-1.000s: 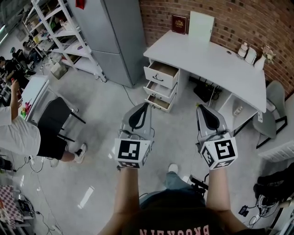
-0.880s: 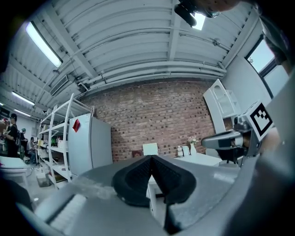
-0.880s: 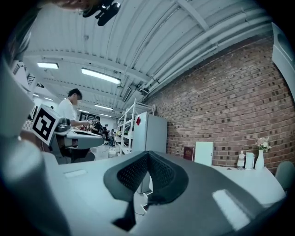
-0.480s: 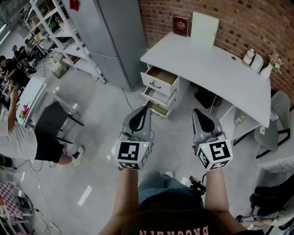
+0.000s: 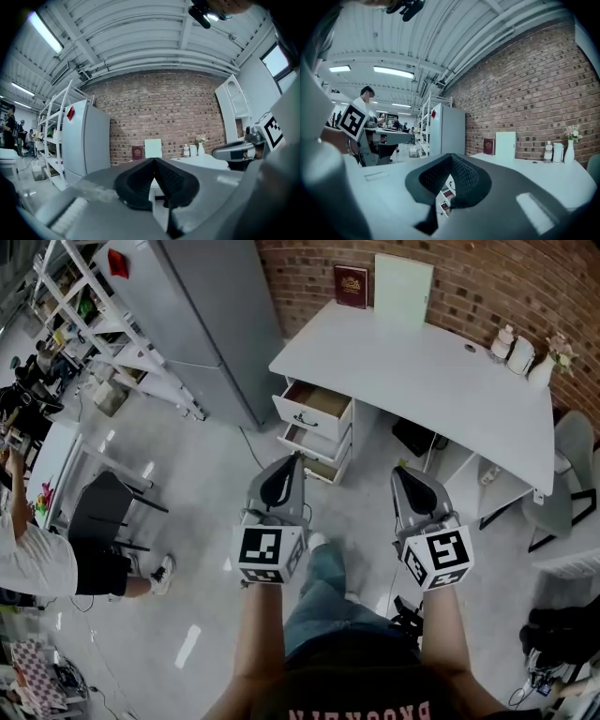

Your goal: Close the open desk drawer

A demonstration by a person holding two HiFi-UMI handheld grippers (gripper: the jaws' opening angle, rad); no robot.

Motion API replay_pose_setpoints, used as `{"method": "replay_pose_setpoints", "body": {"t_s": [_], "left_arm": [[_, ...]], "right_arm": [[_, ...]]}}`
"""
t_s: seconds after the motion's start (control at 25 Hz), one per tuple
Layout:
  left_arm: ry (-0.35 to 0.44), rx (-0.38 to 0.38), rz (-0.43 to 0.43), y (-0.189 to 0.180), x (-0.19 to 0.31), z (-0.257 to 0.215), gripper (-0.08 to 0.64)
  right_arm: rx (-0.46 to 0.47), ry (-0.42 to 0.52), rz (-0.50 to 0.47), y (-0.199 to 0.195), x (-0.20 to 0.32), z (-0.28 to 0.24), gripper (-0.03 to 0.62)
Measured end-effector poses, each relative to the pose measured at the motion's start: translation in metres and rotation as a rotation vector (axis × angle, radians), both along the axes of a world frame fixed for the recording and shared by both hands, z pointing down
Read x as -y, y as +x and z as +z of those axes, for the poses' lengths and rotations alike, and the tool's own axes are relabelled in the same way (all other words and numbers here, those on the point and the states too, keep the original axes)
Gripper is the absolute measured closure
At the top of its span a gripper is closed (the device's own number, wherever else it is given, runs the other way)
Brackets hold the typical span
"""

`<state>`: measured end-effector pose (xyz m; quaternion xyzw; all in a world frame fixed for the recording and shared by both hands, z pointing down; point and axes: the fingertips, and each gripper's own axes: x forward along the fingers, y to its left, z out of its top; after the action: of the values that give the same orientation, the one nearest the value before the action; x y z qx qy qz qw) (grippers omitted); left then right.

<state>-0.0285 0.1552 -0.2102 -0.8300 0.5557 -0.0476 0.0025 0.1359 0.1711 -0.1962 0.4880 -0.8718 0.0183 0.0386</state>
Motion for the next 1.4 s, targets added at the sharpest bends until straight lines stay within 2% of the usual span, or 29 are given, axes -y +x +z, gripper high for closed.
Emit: {"method": "replay_pose_setpoints", "body": {"t_s": [0.24,0.64,1.0,1.12,1.28,1.4], "left_arm": [[-0.028,0.008,0.037,-0.001,0.048,0.013,0.56],[-0.074,-0.014,0.066,-0.049,0.159,0.032,0.56],[-0.192,-0.019,0.139,-0.077,0.245,0.081,0.561],[-0.233,-0.038,0.152,-0.08,0.263,0.101,0.561],[-0.292,0.0,0.193,-0.08,0.279,0.134,0.561],[-0.314,0.001,0.18,-0.082,0.29,0.158,0.56]], "right_arm": [[-0.003,-0.032,0.039,0.001,0.047,0.016,0.594],[-0.029,-0.071,0.08,-0.042,0.147,0.031,0.594],[-0.062,-0.143,0.152,-0.071,0.228,0.063,0.594],[-0.075,-0.182,0.16,-0.073,0.243,0.08,0.594],[-0.057,-0.233,0.169,-0.074,0.26,0.11,0.594],[-0.054,-0.264,0.167,-0.073,0.271,0.136,0.594]]}}
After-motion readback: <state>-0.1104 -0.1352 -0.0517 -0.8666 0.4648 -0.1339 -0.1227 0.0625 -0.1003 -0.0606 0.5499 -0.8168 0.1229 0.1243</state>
